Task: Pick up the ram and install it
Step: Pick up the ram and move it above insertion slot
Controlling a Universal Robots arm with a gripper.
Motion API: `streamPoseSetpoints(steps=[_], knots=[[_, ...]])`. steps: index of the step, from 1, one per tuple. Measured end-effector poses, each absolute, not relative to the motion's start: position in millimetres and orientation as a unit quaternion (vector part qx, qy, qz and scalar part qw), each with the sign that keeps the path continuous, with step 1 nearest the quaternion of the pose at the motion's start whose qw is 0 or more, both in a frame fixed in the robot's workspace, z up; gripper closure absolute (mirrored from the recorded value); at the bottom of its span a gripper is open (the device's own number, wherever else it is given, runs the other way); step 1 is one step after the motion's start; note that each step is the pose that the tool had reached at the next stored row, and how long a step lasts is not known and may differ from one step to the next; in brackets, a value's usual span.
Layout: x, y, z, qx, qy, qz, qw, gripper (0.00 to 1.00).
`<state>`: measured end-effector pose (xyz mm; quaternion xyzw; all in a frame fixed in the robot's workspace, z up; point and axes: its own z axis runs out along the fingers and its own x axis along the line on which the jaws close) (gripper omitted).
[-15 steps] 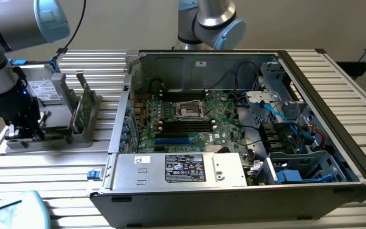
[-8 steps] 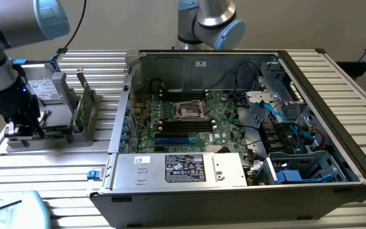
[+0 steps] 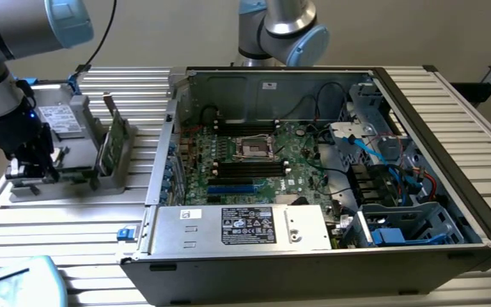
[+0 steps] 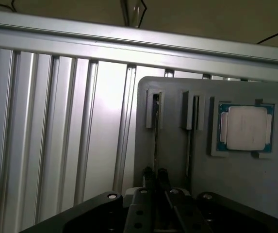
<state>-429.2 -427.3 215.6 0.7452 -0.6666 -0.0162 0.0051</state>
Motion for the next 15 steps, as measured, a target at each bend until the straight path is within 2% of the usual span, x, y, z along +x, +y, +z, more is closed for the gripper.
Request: streamPoseSetpoints(steps=[15], knots=[[-428.6, -422.5, 236.3, 0.745, -0.667, -0.018, 0.006, 0.86]])
